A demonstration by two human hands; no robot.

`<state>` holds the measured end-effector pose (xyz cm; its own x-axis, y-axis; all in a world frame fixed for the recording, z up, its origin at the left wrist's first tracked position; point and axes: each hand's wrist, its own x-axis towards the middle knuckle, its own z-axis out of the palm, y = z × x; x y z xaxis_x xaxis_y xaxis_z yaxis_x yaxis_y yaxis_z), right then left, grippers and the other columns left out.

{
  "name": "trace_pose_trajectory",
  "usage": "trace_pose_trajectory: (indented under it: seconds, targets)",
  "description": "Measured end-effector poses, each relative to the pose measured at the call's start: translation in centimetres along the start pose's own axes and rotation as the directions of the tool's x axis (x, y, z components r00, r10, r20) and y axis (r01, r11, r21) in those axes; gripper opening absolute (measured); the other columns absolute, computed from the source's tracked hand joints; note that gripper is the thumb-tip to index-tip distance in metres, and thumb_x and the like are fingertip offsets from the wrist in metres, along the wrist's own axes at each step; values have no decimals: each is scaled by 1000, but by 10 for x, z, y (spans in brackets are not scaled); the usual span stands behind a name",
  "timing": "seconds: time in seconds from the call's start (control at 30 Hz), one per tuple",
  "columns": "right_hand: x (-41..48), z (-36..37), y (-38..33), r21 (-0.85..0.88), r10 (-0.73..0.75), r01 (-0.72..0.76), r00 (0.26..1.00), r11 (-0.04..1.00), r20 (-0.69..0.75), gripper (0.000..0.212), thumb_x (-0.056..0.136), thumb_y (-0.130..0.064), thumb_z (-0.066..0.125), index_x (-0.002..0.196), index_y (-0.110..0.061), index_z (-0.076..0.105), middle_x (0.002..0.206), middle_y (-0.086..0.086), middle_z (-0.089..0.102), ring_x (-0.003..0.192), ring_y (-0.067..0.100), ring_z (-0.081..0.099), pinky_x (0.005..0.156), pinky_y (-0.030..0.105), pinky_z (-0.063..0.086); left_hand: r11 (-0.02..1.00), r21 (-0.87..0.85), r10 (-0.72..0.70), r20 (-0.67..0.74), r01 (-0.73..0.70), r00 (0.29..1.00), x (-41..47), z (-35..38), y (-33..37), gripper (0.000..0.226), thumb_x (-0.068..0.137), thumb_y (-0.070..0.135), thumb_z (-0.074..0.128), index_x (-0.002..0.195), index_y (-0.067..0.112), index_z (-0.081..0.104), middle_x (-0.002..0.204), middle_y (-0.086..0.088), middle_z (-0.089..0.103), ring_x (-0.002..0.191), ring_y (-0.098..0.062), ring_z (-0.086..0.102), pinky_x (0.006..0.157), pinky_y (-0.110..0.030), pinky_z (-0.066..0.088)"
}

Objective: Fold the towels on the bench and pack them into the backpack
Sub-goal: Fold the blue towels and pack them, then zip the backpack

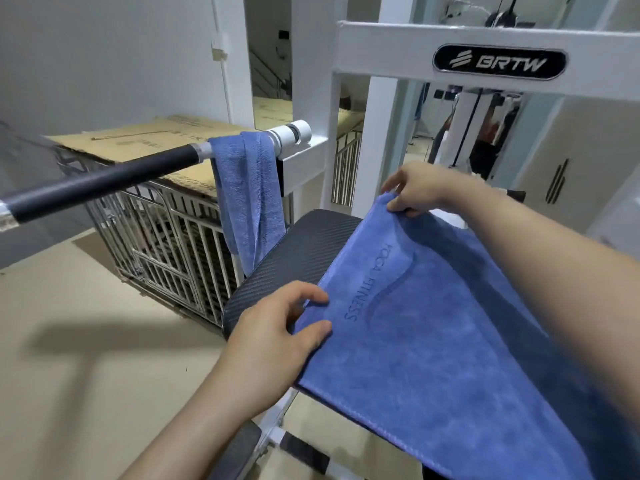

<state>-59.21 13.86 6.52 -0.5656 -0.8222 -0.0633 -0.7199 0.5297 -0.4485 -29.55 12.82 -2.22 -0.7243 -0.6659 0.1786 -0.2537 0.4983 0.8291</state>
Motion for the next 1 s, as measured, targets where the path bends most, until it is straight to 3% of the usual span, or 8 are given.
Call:
trace_pose_trajectory:
  seconds: [0.2,0.3,0.47,0.53,0.6,0.7,0.8,1.0]
  targets:
    - [10,35,7,-85,-2,-5,996,996,-91,38,89,-13,61,127,-9,62,125,10,63,113,24,58,92,27,42,999,28,-35,-73,37,997,-2,0,-14,14,87,24,65,92,36,65,60,11,57,52,-4,44,52,-14,34]
    - [12,37,10,-95,-35,23,990,995,-134,40,90,-11,58,129,-9,60,127,11,62,116,25,58,97,29,41,984,-143,-118,-63,108,991,2,0,-19,25,92,13,59,90,36,67,66,-5,62,45,-7,37,45,-18,32]
    - [14,49,18,-162,-149,112,960,980,-236,41,89,-9,55,129,-15,59,124,9,64,114,25,58,99,32,43,978,-128,-172,-66,163,983,3,0,-16,26,93,12,55,91,36,65,53,11,53,40,-4,40,44,-18,32]
    - [14,50,19,-232,-200,156,963,960,-182,44,90,-10,53,132,-19,56,124,8,63,115,26,57,99,36,45,987,126,-82,-108,95,991,0,-3,-10,16,93,23,54,99,36,59,60,13,58,56,-3,53,54,-20,36]
    - [11,46,13,-392,-273,214,957,895,-101,48,90,-11,51,136,-24,51,125,7,57,115,28,54,94,43,48,882,469,39,-153,38,987,-5,-6,-5,16,93,38,49,108,35,53,76,12,65,78,-14,62,64,-30,41]
    - [1,42,-5,-581,-463,345,884,737,-62,51,87,-9,53,134,-28,52,133,-1,52,119,25,48,88,47,50,674,737,100,-156,48,983,-10,-5,-7,22,89,50,48,94,31,59,74,6,65,70,-22,65,48,-28,32]
    - [-13,50,-23,-553,-591,535,801,639,94,48,80,-3,55,121,-27,60,121,-6,59,111,18,50,84,41,50,681,732,186,-126,-35,974,-10,-2,-14,24,78,49,59,69,27,61,65,9,51,60,-17,57,40,-24,27]
    - [-14,47,-44,-529,-353,521,851,670,390,31,75,-4,56,95,-27,51,87,-6,54,84,21,53,69,38,50,801,598,137,-131,-32,982,-8,4,-4,20,91,51,46,92,31,50,92,12,51,92,-13,54,70,-27,39]
